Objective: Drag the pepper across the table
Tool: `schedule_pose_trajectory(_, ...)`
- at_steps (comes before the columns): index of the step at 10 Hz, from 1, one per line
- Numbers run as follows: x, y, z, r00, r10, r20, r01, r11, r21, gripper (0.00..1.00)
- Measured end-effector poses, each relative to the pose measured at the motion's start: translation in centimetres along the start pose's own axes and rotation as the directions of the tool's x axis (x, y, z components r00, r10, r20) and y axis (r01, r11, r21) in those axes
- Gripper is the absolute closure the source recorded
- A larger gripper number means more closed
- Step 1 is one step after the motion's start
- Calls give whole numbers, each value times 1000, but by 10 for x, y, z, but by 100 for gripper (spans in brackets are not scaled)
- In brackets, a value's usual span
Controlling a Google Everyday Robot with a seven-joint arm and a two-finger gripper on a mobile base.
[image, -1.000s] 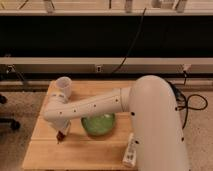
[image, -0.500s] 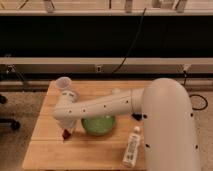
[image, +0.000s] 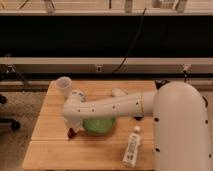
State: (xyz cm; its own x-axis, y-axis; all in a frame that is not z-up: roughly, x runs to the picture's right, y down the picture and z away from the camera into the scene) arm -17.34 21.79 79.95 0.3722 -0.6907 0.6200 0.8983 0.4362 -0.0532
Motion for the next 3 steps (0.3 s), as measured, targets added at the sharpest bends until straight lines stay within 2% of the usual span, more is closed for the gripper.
schedule_pose_trajectory(3,12,14,-6,1000,18,4,-18,1000,14,100)
